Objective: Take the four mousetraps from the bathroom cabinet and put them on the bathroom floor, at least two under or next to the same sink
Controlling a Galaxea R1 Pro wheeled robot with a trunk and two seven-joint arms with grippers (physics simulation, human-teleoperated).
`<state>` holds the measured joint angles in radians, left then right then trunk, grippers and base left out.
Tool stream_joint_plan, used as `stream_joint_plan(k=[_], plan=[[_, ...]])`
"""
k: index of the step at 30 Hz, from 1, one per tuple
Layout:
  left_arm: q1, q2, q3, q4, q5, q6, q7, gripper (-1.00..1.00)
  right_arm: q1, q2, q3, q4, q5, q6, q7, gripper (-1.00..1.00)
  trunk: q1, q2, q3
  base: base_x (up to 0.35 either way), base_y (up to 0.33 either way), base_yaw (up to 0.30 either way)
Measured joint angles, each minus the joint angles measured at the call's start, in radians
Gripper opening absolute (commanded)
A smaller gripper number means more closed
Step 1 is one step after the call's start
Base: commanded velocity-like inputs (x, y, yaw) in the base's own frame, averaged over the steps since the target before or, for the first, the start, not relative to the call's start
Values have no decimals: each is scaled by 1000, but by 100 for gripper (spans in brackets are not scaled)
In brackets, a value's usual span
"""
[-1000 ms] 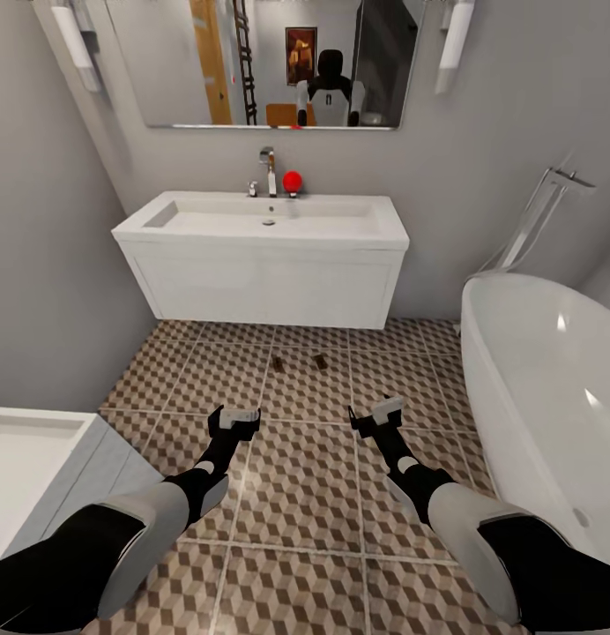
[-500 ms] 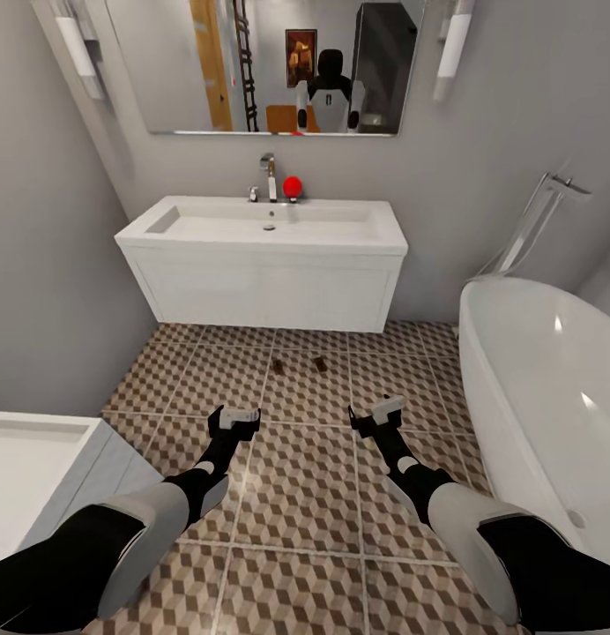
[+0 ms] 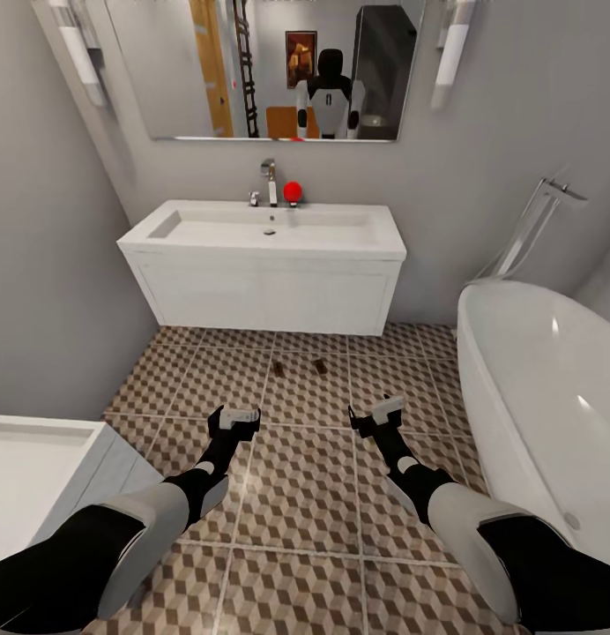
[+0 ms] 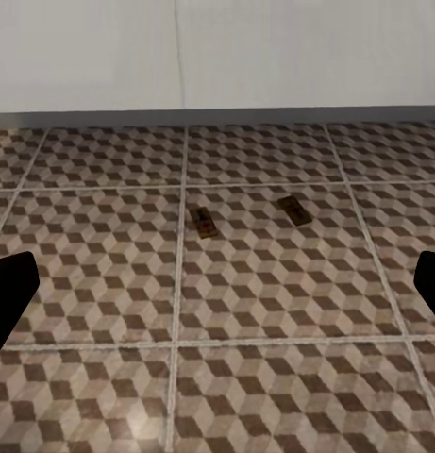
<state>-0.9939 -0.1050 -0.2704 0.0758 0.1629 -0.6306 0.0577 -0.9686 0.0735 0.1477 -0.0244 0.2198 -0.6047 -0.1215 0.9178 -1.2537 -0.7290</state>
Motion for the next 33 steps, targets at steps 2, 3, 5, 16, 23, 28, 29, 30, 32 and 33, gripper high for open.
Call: stream_joint_plan(k=[2,3,5,16,23,28,29,30,32,33], plan=[[0,0,0,0,0,0,0,100,0,0,0,0,0,0,0,100,-8,14,6,0,0,0],[0,0,0,0,0,0,0,100,0,0,0,0,0,0,0,100,-12,21,9,0,0,0],[0,0,0,0,0,0,0,100,0,0,0,0,0,0,0,100,-19,35,16,0,0,0],[0,-1,0,0,0,0,0,100,0,0,0,0,0,0,0,100,-61,112,50,0,0,0],[0,-1,0,0,0,0,0,100,0,0,0,0,0,0,0,100,-88,161,72,0,0,0],[0,-1,0,0,0,0,0,100,0,0,0,0,0,0,0,100,-107,196,88,0,0,0],[0,-1,0,0,0,0,0,100,0,0,0,0,0,0,0,100,-111,203,91,0,0,0],[0,-1,0,0,0,0,0,100,0,0,0,0,0,0,0,100,-115,210,94,0,0,0],[0,-2,0,0,0,0,0,100,0,0,0,0,0,0,0,100,-123,224,100,0,0,0],[0,-2,0,0,0,0,0,100,0,0,0,0,0,0,0,100,-127,231,103,0,0,0]])
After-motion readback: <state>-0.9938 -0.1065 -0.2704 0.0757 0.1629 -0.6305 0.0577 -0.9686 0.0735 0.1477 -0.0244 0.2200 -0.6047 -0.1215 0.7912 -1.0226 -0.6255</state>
